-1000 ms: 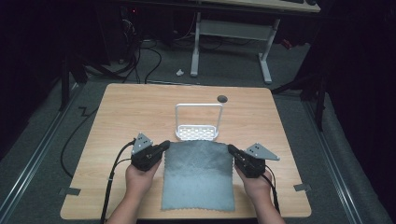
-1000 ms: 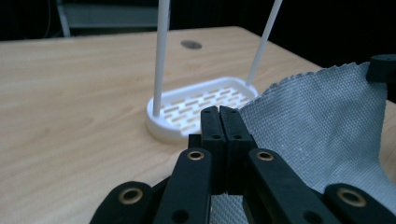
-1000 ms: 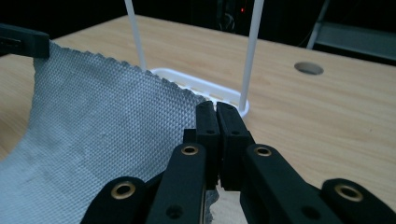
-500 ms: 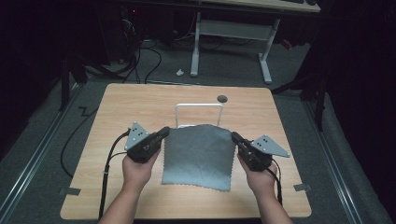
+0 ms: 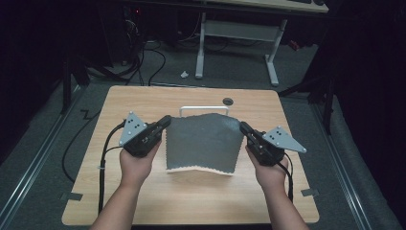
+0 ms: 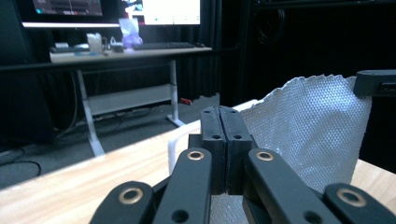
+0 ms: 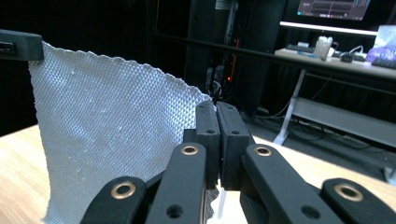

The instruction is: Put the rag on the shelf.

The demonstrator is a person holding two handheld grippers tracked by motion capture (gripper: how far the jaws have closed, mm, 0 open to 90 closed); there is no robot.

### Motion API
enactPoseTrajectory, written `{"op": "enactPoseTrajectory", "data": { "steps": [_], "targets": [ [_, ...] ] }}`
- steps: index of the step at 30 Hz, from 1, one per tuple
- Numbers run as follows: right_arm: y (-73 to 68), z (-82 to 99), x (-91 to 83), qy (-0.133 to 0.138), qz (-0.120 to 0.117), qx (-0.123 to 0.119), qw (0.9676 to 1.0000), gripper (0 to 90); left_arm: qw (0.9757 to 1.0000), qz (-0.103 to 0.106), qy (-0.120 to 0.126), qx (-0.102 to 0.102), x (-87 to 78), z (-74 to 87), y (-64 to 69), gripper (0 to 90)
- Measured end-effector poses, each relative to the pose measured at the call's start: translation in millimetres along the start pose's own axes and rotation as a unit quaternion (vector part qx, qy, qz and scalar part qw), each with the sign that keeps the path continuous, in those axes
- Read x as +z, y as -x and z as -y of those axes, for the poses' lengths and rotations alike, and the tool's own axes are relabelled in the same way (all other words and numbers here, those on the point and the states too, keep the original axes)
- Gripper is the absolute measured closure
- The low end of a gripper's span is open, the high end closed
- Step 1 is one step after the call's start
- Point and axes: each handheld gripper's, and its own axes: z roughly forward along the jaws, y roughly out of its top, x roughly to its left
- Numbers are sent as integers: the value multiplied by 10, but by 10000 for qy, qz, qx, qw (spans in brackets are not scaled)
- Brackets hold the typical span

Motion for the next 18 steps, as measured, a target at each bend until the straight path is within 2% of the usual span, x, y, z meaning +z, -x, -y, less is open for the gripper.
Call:
{"op": "enactPoseTrajectory", "data": {
  "steps": [9,18],
  "targets": [
    [67,-281,-18,220,82,-111,9997,895,9996,-46,191,220,-22,-309,-25,896],
    [120,-325,84,199,160,-48,9997,896,9998,-176,71,116,103,-292,-90,896]
  ]
}}
